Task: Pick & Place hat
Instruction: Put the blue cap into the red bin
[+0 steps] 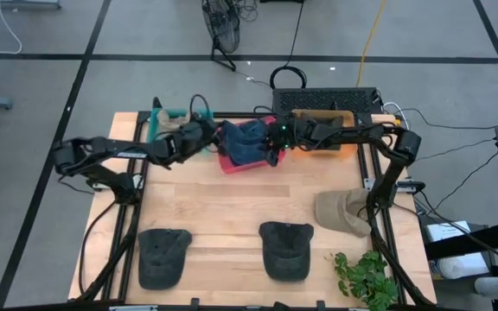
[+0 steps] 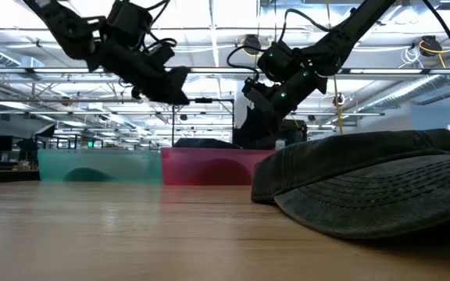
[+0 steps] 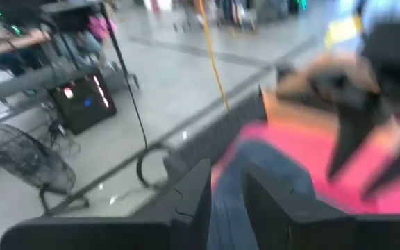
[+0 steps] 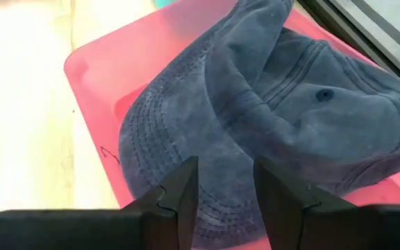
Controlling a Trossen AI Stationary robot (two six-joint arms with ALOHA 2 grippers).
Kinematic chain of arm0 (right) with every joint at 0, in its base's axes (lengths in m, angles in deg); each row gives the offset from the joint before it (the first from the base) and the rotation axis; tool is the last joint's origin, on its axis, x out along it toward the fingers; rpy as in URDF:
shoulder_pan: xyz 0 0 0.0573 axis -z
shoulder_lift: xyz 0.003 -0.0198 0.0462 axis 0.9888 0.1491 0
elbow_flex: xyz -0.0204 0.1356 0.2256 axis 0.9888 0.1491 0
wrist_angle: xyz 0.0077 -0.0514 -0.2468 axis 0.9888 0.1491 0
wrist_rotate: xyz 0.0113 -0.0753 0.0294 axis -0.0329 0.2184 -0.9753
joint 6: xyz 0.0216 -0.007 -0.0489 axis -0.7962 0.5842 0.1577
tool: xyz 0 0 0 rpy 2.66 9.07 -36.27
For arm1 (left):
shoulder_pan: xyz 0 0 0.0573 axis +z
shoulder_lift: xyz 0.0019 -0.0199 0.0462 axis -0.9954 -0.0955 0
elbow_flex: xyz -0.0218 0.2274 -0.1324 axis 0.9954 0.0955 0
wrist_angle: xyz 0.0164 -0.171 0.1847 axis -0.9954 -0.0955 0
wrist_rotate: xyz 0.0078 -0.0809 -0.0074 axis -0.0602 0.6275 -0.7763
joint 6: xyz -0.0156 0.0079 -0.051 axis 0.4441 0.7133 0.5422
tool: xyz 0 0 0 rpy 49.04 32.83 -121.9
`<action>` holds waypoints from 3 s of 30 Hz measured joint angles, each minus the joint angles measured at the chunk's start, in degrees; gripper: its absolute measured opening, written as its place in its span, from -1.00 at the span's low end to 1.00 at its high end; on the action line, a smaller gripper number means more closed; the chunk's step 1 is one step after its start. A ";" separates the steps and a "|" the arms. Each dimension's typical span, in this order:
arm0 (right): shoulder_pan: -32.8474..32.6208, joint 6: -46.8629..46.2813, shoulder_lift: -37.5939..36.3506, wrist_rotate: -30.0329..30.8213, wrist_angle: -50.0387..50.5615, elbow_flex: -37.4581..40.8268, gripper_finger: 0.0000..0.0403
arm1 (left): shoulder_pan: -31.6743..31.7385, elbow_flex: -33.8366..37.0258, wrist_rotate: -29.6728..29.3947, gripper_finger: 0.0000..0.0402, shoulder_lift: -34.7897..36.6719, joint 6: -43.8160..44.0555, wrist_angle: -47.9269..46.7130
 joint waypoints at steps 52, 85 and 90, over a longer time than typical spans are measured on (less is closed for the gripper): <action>-5.55 0.07 -3.58 12.30 4.79 -0.04 -0.40 | 8.06 -24.83 18.84 -0.55 -19.00 2.68 -42.63; -2.02 4.37 -5.47 10.47 -15.46 9.32 -0.45 | 0.26 -24.83 13.71 -0.55 -17.43 -5.29 -42.86; -1.53 3.48 -9.23 10.47 -9.99 9.29 -0.46 | 0.26 -24.79 12.63 -0.55 -14.74 -6.20 -40.72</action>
